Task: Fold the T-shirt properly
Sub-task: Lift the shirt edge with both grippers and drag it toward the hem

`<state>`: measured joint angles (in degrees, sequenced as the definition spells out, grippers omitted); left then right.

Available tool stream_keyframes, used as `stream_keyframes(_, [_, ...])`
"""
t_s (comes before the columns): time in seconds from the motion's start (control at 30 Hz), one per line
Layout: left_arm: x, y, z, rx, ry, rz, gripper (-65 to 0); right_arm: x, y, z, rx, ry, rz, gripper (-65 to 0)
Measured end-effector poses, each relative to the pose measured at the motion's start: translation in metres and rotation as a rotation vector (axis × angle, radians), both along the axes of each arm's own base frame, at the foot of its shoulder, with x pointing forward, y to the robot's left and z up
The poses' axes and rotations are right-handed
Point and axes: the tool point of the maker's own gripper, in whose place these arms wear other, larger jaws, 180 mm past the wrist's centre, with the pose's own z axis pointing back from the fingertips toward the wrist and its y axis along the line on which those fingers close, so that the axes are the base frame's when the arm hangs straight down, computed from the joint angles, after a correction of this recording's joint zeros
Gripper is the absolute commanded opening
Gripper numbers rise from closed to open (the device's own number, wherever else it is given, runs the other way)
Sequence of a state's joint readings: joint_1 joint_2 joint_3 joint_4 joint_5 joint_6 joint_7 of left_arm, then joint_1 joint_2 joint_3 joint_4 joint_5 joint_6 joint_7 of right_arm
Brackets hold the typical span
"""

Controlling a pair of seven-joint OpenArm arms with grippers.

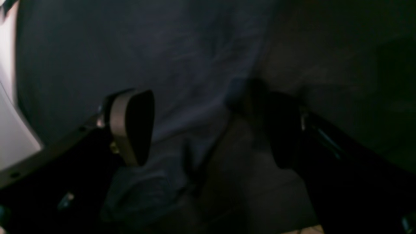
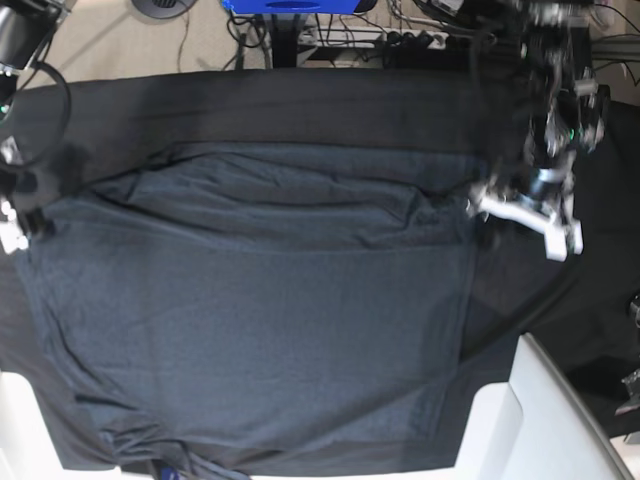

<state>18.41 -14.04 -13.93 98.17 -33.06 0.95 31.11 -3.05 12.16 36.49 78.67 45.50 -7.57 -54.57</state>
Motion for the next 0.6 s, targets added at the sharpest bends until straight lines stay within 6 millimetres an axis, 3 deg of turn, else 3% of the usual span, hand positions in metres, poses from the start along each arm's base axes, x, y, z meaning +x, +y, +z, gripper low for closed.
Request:
stream_keyframes(0.1, [-0.039,-0.015,-0.017,-0.018,0.083,-0.036,-30.8,-0.007,-0.005,-0.019,0.007,0.005,0.062,-14.3])
stream_keyframes(0.2, [-0.067,-0.009,-0.025,-0.006,0.137,-0.039,-31.3,-0.007,-0.029,-0.027,-0.034,0.020,0.025,-14.3])
stream_keyframes(0.33, [-0.076,0.002,-0.024,-0.008,0.118,-0.015,-43.3,-0.003,-0.036,-0.035,-0.016,0.020,0.017,-14.3])
stream_keyframes(0.43, [-0.087,-0.011,-0.030,-0.058,0.130,-0.018,-55.5,0.006,-0.033,-0.040,0.022,0.016,0.033,-14.3])
stream_keyframes(0.5, [-0.093,-0.012,-0.033,-0.066,0.145,-0.005,-59.2,0.009,-0.036,-0.042,0.030,0.014,0.023,-14.3])
stream_keyframes(0.6, [-0.094,-0.005,-0.036,-0.057,0.146,0.017,-59.7,0.015,-0.030,-0.045,0.053,0.013,0.023,-14.3])
